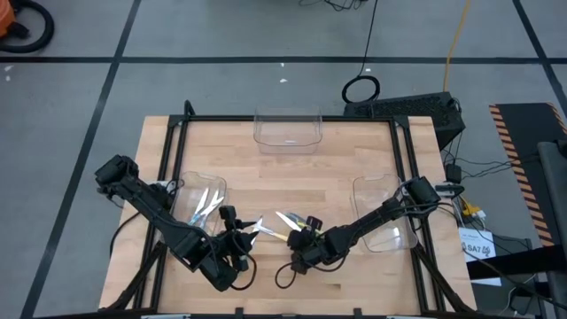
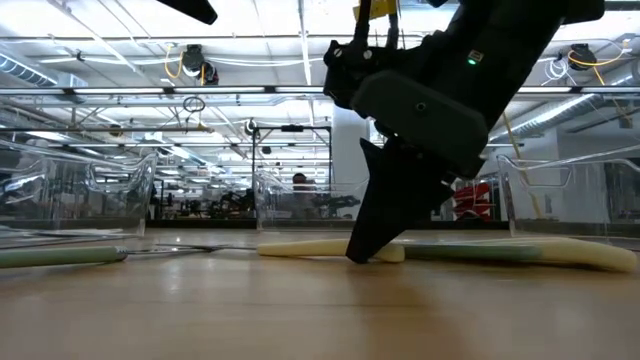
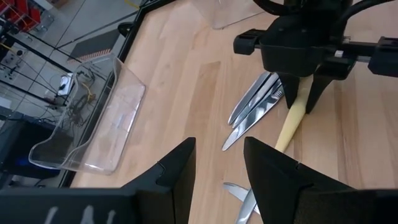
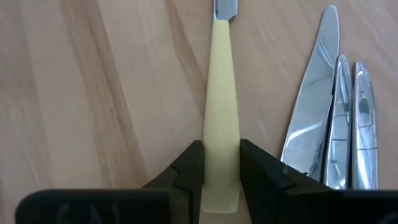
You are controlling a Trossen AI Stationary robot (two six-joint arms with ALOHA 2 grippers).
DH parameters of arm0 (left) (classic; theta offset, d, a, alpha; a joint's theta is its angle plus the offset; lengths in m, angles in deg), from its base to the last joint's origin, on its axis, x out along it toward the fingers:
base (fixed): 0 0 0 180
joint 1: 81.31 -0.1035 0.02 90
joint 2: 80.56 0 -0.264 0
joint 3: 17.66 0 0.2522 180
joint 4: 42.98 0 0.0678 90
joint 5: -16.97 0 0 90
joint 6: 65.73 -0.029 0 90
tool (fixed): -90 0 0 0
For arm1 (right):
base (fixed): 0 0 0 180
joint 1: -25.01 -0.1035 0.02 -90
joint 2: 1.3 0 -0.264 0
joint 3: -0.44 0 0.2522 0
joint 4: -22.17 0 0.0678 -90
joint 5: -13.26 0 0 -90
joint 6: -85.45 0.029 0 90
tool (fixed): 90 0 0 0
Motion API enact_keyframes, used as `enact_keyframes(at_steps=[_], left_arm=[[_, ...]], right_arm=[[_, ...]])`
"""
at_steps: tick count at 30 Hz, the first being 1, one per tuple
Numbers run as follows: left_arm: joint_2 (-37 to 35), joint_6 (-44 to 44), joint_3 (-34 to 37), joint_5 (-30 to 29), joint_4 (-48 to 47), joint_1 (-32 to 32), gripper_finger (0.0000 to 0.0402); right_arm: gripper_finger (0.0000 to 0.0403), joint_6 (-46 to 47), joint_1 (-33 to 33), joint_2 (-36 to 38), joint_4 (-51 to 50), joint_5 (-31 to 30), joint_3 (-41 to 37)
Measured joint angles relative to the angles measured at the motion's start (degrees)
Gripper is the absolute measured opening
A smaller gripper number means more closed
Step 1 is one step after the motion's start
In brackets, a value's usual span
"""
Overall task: Sort silverware by color (type)
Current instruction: Put the left yellow knife into the top center transparent bin
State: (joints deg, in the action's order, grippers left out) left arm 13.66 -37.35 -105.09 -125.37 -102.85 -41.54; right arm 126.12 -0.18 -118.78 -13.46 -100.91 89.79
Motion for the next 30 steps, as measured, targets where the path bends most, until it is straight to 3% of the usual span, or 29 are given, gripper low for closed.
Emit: enact_keyframes(at_steps=[16,30], left_arm=[[0.00,-0.71,0.00,0.00,-0.02,-0.20,0.0145],[0.00,-2.63,-0.02,-0.02,0.03,-0.76,0.0145]], right_arm=[[0.0077,-7.54,-0.04,8.85,-4.25,0.11,-0.28],[0.0077,-8.43,-0.42,14.86,-11.81,-8.50,-0.22]])
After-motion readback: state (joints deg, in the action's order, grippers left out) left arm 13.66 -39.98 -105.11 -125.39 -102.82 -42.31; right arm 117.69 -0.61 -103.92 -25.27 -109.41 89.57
